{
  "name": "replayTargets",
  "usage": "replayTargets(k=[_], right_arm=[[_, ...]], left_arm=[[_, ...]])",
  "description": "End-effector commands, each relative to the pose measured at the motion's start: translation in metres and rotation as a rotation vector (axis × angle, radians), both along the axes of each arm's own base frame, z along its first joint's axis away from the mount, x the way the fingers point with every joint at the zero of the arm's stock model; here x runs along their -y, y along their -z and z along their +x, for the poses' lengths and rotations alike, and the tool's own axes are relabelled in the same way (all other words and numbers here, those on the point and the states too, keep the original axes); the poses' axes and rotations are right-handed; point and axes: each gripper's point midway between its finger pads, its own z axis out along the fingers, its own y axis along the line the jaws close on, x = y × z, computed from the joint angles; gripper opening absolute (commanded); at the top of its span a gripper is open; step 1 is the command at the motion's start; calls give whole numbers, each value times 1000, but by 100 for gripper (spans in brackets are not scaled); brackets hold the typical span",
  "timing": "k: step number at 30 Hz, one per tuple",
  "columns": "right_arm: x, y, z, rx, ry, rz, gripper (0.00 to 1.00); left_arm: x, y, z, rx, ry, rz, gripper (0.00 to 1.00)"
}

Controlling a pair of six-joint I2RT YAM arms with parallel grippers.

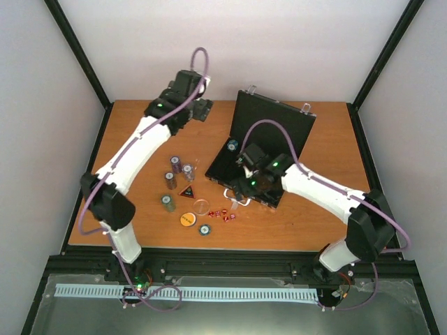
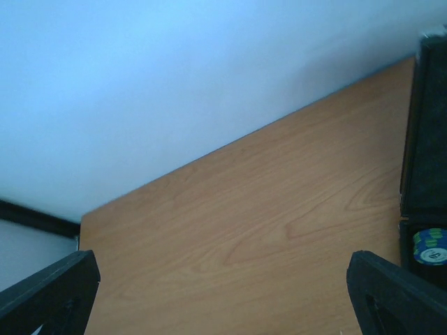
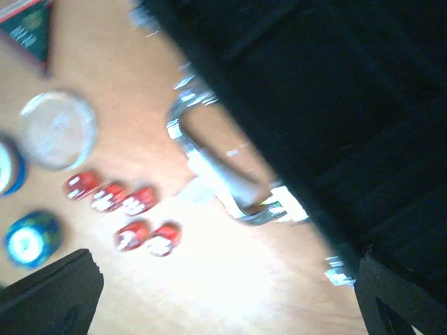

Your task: Pack up texas hold em set

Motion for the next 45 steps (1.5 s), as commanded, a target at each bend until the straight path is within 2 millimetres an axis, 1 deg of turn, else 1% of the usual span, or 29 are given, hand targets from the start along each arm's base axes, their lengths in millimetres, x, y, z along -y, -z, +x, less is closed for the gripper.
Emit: replayTargets(k=[1,3,4,9,12,16,19,23,27,29,32,36,40,45], right_arm=[[-32,-8,-36,-6,-48,-18,100],[-50,-2,-53,-27,-82,-25,100],[-60,0,-62,-34,-107,-33,100],[-105,11,-102,-58,-216,-86,100],[-123,25,-123,-96,-254,-91,99],[-135,38,-139,-138,-263,-87,96],[-140,40,-139,-140,-254,-88,93],[-149,50,-140,-160,-257,-92,90],[-165,58,-135,-160,-259,-90,89],[-169,65,-131,-159,-249,-111,88],[-169,73,-124,-146,-219,-162,86],[-172,76,-118,-144,-199,-178,84],[-168,78,-111,-157,-171,-184,83],[-168,80,-110,-176,-176,-179,82]], left_arm=[[-38,-22,-35,-20,-169,-250,100],[-41,-20,-50,-47,-159,-289,100],[-44,-22,-59,-47,-155,-302,100],[-58,-10,-93,-77,-158,-310,100],[-67,-1,-109,-102,-172,-302,100],[-74,-3,-127,-117,-177,-312,100],[-77,-11,-137,-109,-165,-332,100],[-81,-16,-148,-97,-149,-336,100],[-84,-15,-155,-108,-141,-320,100],[-84,-12,-157,-120,-136,-316,100],[-82,-7,-158,-134,-122,-311,100],[-83,-4,-160,-140,-114,-296,100],[-85,-3,-161,-137,-111,-272,100],[-85,-4,-162,-127,-105,-277,100]])
